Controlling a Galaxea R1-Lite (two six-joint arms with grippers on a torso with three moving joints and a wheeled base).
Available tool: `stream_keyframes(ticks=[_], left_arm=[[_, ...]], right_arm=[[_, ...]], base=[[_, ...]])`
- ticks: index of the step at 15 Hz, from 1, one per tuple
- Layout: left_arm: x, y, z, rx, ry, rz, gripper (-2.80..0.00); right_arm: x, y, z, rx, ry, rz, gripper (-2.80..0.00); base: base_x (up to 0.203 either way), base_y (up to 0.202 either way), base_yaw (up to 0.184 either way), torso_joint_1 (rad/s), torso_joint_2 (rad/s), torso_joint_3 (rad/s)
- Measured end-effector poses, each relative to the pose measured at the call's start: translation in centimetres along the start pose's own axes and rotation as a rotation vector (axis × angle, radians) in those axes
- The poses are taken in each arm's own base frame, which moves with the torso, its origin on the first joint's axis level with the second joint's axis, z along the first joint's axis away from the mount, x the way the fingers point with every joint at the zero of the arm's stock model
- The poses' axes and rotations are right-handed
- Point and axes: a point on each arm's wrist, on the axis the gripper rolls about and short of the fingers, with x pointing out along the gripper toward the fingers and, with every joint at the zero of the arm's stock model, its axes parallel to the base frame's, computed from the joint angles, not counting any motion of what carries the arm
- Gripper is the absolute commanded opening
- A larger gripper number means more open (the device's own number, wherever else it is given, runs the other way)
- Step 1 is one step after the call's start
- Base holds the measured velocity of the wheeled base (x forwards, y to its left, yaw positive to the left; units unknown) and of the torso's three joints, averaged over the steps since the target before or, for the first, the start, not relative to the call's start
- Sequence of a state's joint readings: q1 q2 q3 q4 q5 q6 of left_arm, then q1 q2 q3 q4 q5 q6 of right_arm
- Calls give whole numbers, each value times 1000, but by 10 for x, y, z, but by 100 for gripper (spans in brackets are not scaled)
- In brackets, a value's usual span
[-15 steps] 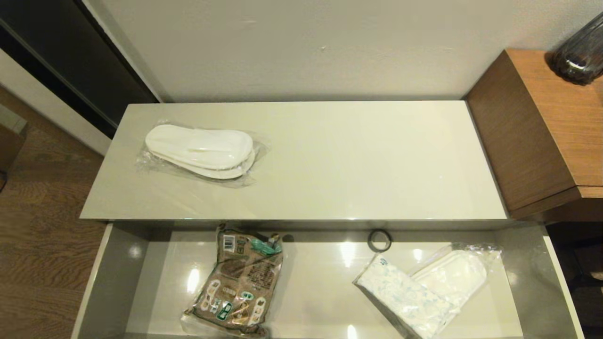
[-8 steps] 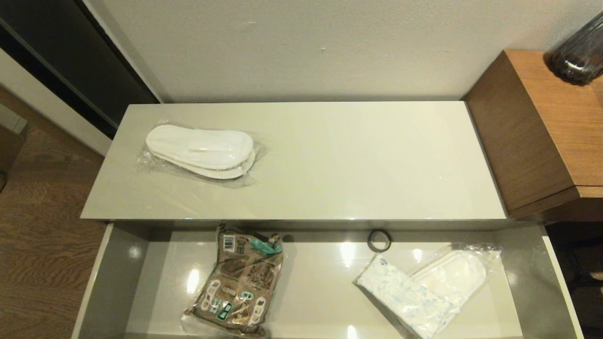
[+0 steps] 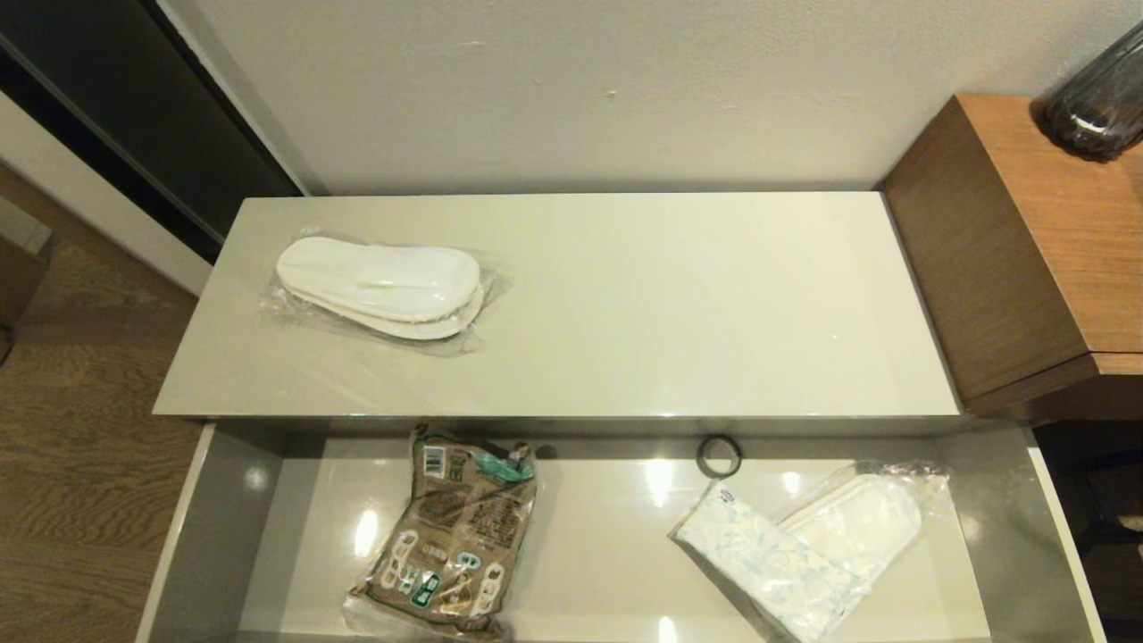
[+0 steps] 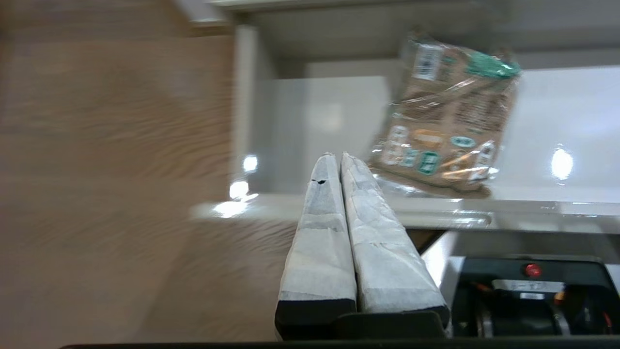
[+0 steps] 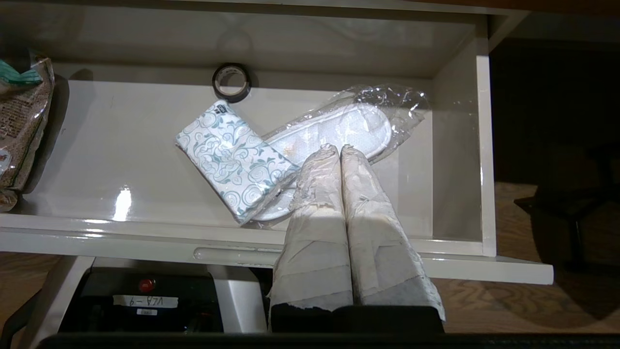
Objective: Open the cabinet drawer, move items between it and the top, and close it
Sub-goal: Close the drawer
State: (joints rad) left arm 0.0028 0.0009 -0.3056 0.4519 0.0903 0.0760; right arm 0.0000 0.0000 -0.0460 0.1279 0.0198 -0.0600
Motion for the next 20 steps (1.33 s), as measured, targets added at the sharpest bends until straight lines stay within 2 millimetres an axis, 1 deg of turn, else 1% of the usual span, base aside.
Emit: stream_keyframes(ticks=[1, 2, 3, 4, 5, 10, 18, 20], left_arm=[[15, -3, -13, -3, -19, -27, -280], [25, -5, -22, -8, -52, -53, -280], [31, -7, -27, -12, -88, -77, -280], [33, -7, -26, -14, -139, -100, -280], [34, -8, -25, -15, -164, -108, -280], [36, -8, -28, -62, -156, -97, -280], [36, -8, -28, -62, -157, -95, -280], [36, -8, -28, -29, -151, -99, -280]], right_arm=[[0, 0, 0, 0, 0, 0, -280], [0, 0, 0, 1, 0, 0, -280], [0, 0, 0, 0, 0, 0, -280], [0, 0, 0, 0, 0, 0, -280], [0, 0, 0, 0, 0, -1, -280], [0, 0, 0, 0, 0, -1, -280], [0, 0, 0, 0, 0, 0, -280], [0, 0, 0, 0, -1, -1, -280]], base=[[0, 0, 0, 0, 0, 0], [0, 0, 0, 0, 0, 0], [0, 0, 0, 0, 0, 0], [0, 0, 0, 0, 0, 0], [0, 0, 0, 0, 0, 0], [0, 0, 0, 0, 0, 0], [0, 0, 0, 0, 0, 0], [0, 0, 0, 0, 0, 0]])
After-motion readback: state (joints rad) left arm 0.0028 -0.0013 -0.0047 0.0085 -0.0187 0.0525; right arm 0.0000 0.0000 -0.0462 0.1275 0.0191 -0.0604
